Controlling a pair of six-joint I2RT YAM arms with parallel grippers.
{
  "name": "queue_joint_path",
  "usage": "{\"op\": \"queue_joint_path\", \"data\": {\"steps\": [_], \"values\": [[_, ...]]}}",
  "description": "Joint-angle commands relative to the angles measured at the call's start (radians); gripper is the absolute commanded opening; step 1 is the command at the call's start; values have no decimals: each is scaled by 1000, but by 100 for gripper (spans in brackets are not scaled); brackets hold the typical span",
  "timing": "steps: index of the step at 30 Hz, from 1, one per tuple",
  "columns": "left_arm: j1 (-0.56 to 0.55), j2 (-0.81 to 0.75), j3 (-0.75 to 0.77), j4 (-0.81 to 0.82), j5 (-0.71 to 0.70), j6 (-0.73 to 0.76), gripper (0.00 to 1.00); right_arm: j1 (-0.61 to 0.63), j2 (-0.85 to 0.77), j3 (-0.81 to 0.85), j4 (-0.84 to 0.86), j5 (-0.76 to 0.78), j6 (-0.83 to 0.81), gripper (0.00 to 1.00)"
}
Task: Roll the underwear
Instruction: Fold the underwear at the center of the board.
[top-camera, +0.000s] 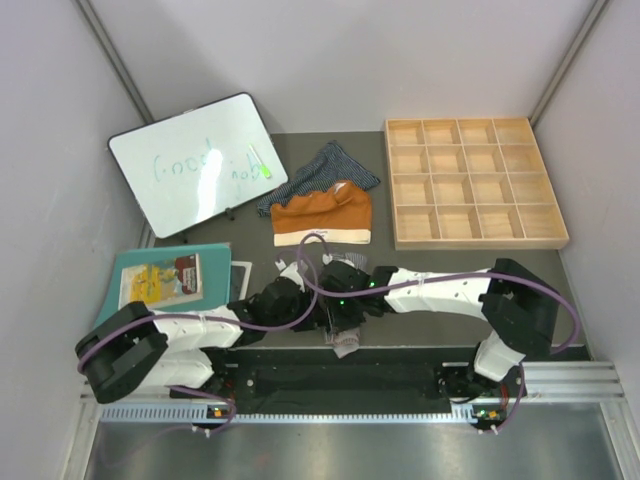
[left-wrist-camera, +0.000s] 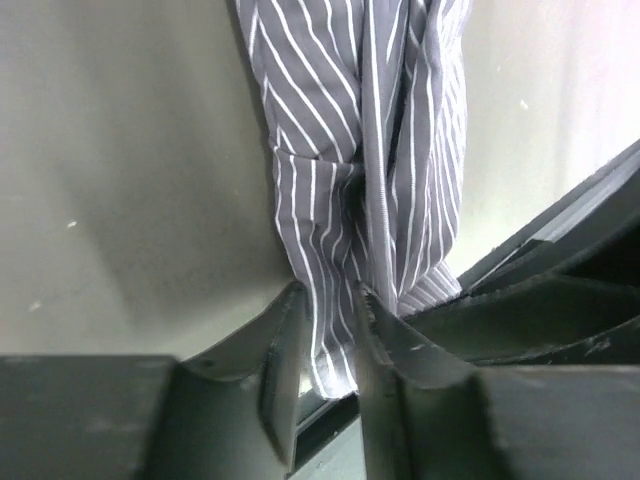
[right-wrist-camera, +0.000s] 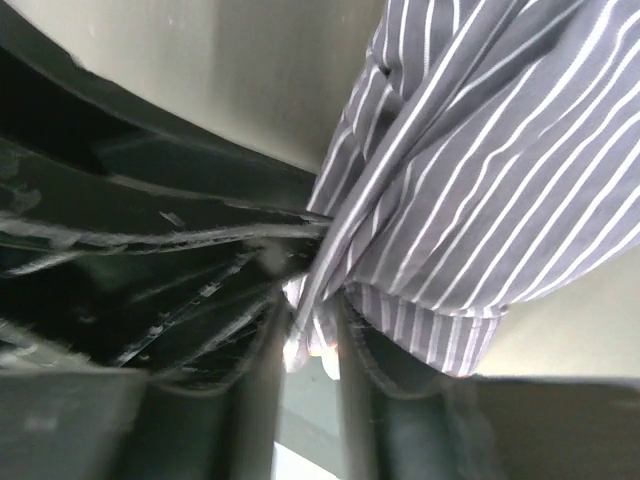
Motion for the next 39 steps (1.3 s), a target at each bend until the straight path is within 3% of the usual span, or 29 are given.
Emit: {"op": "queue_joint_path", "data": {"steps": [1, 2, 4, 7, 10, 19, 29, 39], "values": [[-2, -95, 19, -48, -39, 10, 34, 17, -90, 31, 20, -29, -20, 34], [-4, -128, 23, -67, -45, 13, 38, 17, -107, 34, 9, -25, -26, 43], [-2, -168, 23, -125, -69, 19, 41, 17, -167, 42, -34, -17, -37, 52], [-2, -252, 22, -182, -83, 22, 42, 17, -233, 53, -92, 32, -48, 57], [-4, -280, 22, -187, -111, 20, 43, -11, -316, 38, -160, 97, -61, 58], [-2, -183, 39, -92, -33, -3, 59, -228, -414, -111, -30, 54, -120, 54], [-5, -166, 26, -56, -30, -18, 58, -339, -180, 31, 39, 51, -212, 51], [-8, -113, 60, -61, 0, 10, 54, -344, 86, 286, -79, 133, -250, 46]]}}
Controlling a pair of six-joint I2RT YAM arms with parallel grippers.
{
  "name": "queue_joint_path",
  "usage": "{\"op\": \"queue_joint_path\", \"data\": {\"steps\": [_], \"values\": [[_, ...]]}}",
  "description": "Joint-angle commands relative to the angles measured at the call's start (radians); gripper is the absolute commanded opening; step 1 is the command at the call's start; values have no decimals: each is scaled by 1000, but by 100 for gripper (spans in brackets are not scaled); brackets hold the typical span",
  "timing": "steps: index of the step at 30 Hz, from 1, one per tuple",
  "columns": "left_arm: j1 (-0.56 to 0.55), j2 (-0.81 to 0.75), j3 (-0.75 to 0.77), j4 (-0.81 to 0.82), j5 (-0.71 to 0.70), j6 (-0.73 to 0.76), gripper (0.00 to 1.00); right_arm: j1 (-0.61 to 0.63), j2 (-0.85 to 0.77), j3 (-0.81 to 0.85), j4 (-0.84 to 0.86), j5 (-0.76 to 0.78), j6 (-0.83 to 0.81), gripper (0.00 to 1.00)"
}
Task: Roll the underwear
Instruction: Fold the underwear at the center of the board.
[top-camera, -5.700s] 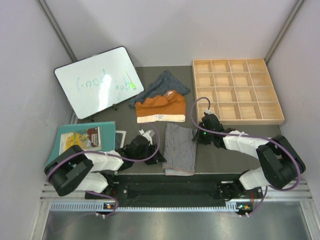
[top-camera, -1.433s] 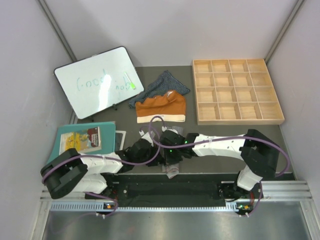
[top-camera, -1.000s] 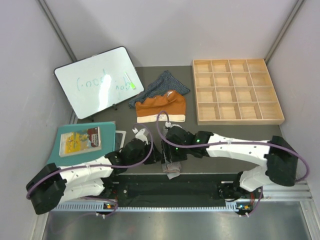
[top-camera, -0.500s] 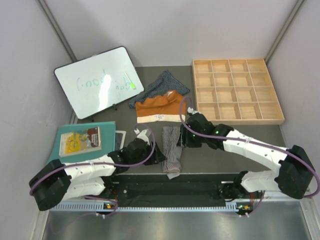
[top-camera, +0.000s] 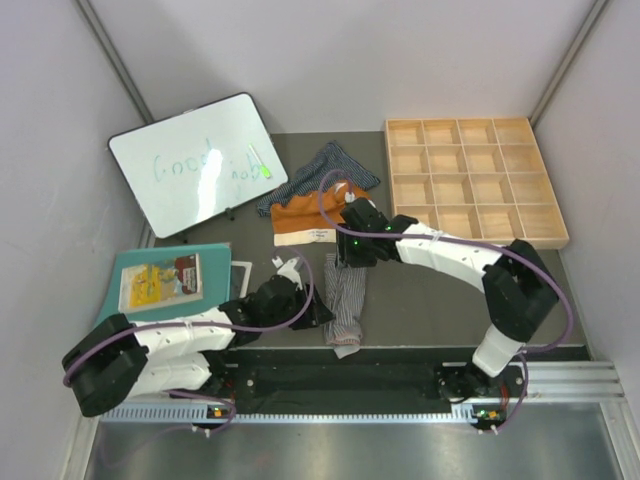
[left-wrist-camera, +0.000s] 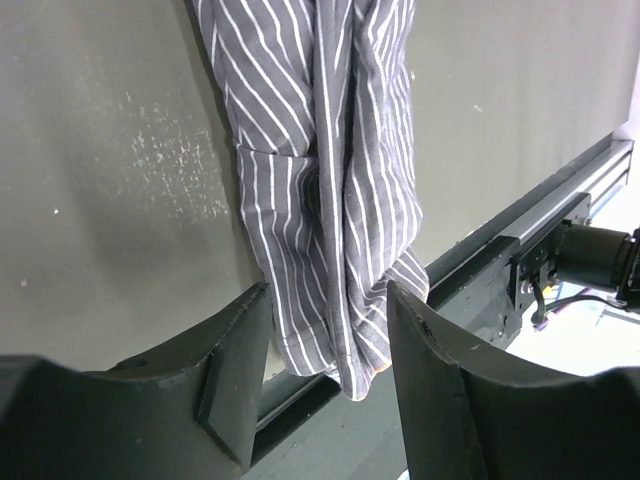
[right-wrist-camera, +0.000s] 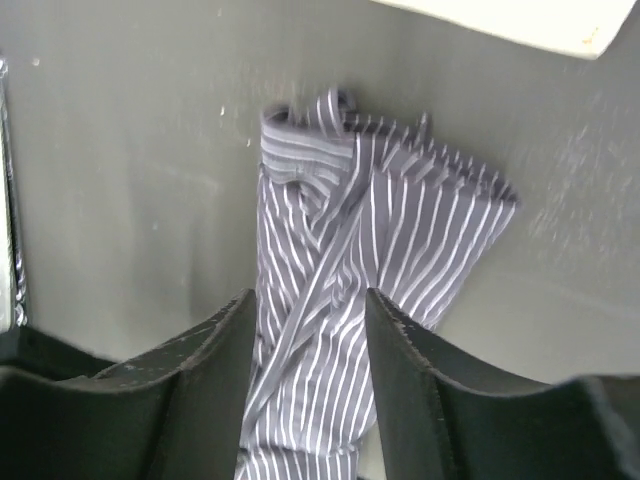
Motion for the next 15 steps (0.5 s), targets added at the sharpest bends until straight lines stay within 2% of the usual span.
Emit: {"op": "queue_joint_path", "data": {"steps": [1, 9, 15], "values": [[-7, 28, 44, 41, 18, 14, 54, -9, 67, 116, -65, 75, -35, 45], [-17, 47, 64, 46, 16, 29, 52, -9, 154, 161, -108, 127, -39, 38], [-26, 64, 74, 50, 18, 31, 52, -9, 194, 181, -93, 124, -38, 37]]}}
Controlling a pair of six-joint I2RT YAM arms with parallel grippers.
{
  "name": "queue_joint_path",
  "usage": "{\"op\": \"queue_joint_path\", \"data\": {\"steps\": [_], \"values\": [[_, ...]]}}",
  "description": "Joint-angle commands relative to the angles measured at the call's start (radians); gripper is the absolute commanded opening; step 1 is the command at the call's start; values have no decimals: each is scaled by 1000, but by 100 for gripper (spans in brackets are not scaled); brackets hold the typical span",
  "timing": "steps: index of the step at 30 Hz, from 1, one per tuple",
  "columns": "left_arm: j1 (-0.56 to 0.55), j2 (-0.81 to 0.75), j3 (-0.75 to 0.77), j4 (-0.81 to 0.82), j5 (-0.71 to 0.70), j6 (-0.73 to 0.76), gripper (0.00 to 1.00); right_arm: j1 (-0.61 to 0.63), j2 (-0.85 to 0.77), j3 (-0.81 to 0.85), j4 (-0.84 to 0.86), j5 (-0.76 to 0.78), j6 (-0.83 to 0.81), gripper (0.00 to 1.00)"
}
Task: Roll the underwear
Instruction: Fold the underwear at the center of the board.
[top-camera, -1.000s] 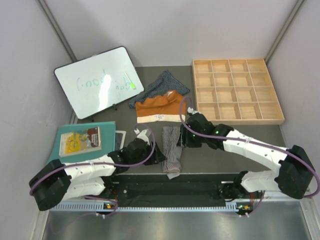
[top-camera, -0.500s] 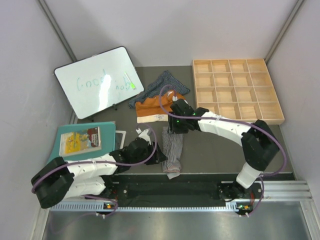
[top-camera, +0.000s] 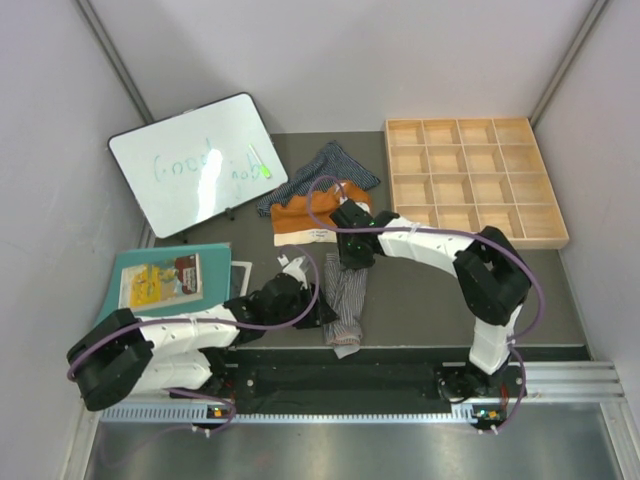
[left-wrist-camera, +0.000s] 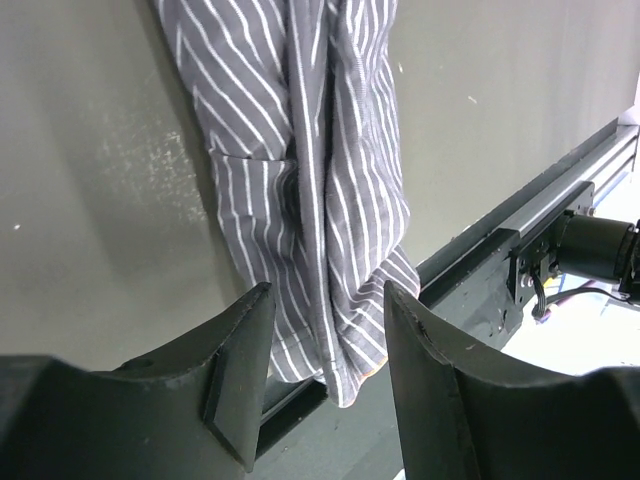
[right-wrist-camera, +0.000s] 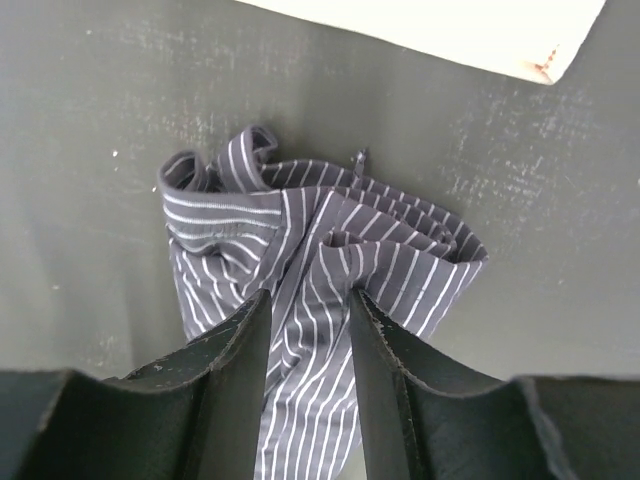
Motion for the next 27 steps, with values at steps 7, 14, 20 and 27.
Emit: {"op": "queue_joint_path", "data": {"steps": [7, 14, 20, 27], "values": [[-20, 38, 49, 55, -8, 21, 52, -9, 52, 83, 3, 18, -20, 36], [-30, 80, 61, 89, -6, 18, 49, -9, 66, 83, -4, 13, -34, 24], [-37, 106, 57, 104, -8, 15, 44, -9, 93, 86, 5, -14, -43, 28], [-42, 126, 45, 132, -5, 7, 32, -9, 90, 86, 20, -28, -45, 13]]}}
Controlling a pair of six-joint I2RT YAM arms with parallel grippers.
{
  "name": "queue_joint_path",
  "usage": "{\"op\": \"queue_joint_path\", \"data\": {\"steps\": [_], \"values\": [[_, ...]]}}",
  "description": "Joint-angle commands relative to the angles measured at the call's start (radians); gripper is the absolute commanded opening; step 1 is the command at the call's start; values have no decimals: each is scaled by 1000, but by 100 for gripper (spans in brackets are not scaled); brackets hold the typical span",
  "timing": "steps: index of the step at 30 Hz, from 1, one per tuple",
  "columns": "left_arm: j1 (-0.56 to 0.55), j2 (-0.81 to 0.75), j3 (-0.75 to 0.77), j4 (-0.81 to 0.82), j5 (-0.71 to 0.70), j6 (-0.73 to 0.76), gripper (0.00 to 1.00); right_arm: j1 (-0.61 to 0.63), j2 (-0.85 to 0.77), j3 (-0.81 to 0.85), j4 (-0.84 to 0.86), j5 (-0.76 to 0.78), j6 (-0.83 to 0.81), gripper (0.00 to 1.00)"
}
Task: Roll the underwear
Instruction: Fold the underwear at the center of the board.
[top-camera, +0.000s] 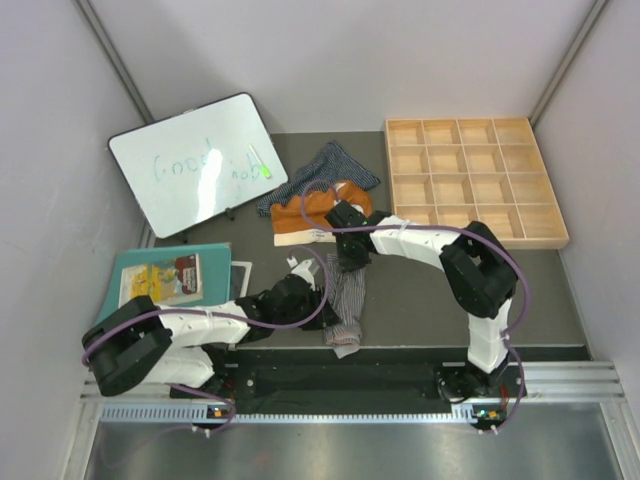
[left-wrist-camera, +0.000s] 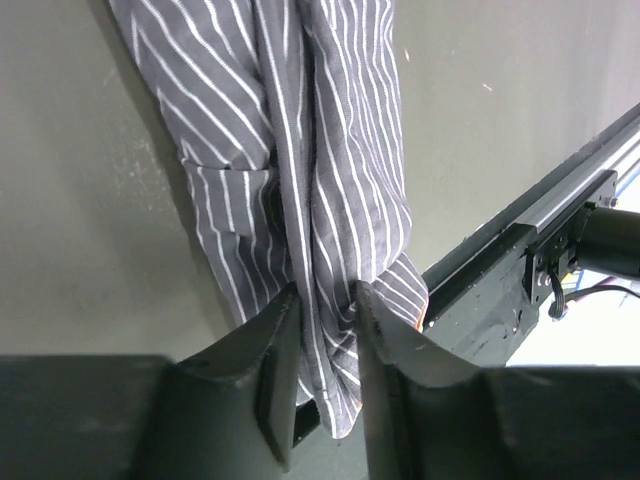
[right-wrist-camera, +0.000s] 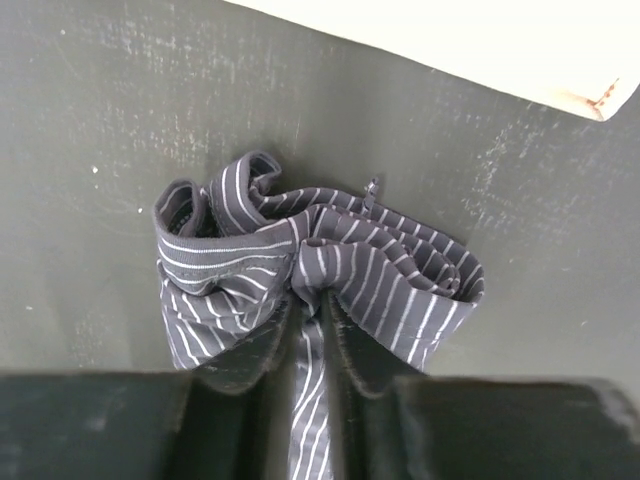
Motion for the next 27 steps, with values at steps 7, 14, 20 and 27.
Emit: {"op": "queue_joint_path", "data": {"steps": [7, 14, 20, 27], "values": [[-11, 13, 11, 77, -1, -2, 8, -6, -80, 22, 7, 13, -9, 0], [-13, -18, 0, 66, -3, 2, 0, 3, -156, 10, 4, 30, -1, 0], [-16, -60, -17, 44, -14, -3, 0, 26, -148, 51, 1, 24, -7, 0], [-16, -105, -43, 11, -29, -17, 0, 64, -93, 120, -2, 13, -15, 0]]}}
